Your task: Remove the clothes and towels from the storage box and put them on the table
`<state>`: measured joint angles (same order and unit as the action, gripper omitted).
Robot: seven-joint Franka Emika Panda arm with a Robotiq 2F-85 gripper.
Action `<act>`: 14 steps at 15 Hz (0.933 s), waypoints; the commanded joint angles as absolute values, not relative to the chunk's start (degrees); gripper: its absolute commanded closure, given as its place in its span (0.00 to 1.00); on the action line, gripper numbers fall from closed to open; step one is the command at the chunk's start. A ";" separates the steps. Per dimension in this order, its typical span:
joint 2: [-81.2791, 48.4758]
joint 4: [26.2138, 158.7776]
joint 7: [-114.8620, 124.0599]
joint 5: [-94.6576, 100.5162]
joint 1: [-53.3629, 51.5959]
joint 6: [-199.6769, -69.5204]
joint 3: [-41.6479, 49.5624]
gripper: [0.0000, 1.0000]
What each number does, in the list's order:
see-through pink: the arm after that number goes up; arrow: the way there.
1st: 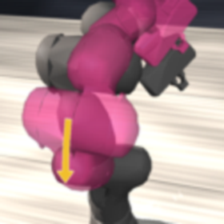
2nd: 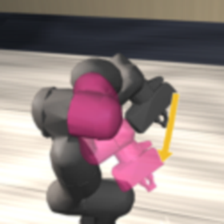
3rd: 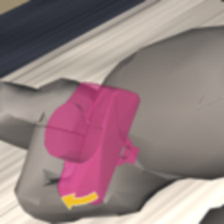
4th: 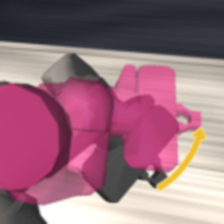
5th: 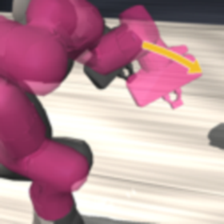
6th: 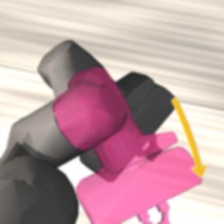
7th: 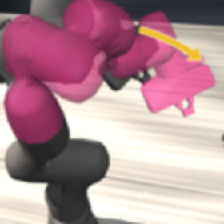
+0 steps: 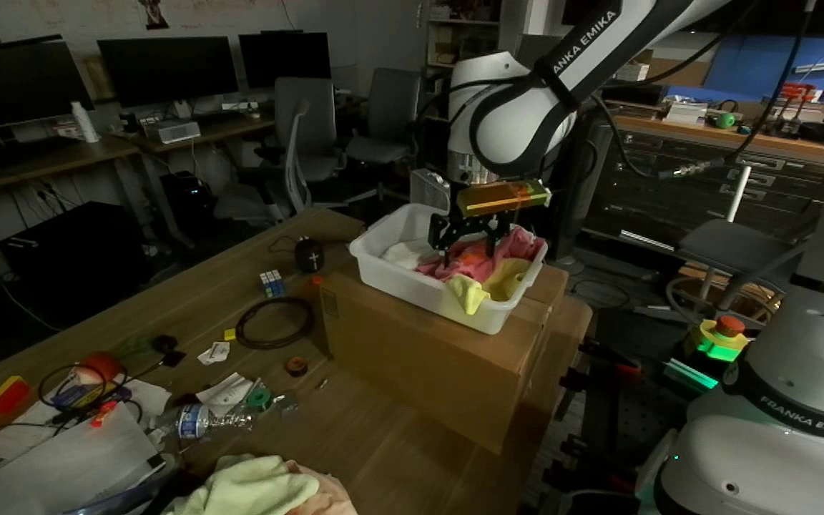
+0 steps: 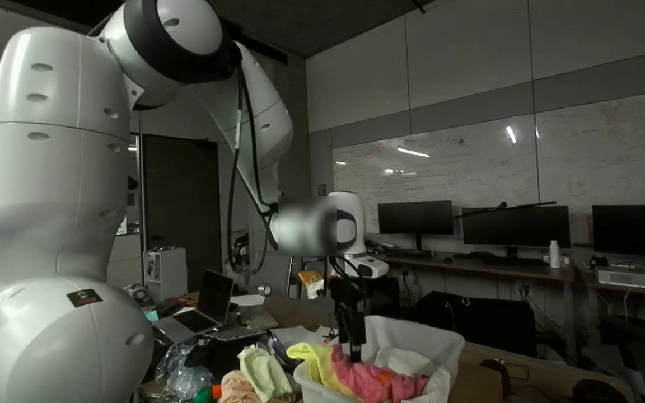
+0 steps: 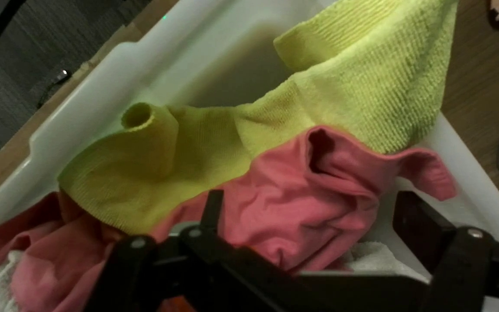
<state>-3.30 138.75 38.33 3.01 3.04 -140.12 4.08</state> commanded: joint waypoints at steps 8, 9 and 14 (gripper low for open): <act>-8.29 141.90 52.26 16.25 0.97 -157.77 7.89 0.00; -8.90 141.75 55.15 18.94 0.26 -158.31 8.76 0.00; -10.56 140.80 67.80 31.22 -3.10 -157.57 12.21 0.00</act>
<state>-9.65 141.50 61.48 25.81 -0.70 -156.78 9.96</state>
